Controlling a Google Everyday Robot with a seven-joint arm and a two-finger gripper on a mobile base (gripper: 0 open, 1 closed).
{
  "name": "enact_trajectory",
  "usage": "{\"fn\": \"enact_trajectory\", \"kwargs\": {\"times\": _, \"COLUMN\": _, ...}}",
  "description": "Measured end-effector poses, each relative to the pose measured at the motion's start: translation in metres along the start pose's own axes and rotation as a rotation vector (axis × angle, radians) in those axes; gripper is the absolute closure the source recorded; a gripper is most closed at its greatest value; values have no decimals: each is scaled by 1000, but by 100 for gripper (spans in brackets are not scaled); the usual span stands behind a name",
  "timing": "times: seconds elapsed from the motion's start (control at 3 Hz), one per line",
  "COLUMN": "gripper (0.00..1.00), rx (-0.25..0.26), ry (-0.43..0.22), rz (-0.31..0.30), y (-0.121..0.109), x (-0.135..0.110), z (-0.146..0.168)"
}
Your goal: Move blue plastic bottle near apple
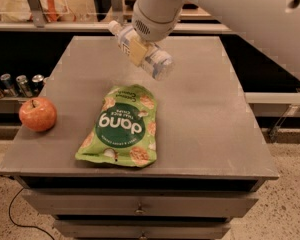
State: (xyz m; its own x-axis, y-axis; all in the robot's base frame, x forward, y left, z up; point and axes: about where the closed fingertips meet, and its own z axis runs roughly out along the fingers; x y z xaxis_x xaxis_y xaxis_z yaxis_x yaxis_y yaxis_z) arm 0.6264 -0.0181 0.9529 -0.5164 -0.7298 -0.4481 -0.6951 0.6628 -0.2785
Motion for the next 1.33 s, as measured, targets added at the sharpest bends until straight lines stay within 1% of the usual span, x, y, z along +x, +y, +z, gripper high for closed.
{"fn": "enact_trajectory", "kwargs": {"times": 0.33, "gripper": 100, "rx": 34, "ry": -27, "rz": -129, "y": 0, "x": -38, "z": -1}}
{"fn": "enact_trajectory", "kwargs": {"times": 0.67, "gripper": 100, "rx": 51, "ry": -48, "rz": -251, "y": 6, "x": -70, "z": -3}}
{"fn": "enact_trajectory", "kwargs": {"times": 1.0, "gripper": 100, "rx": 36, "ry": -54, "rz": -375, "y": 24, "x": -97, "z": 2}}
{"fn": "enact_trajectory", "kwargs": {"times": 1.33, "gripper": 100, "rx": -34, "ry": -49, "rz": -480, "y": 51, "x": -118, "z": 22}}
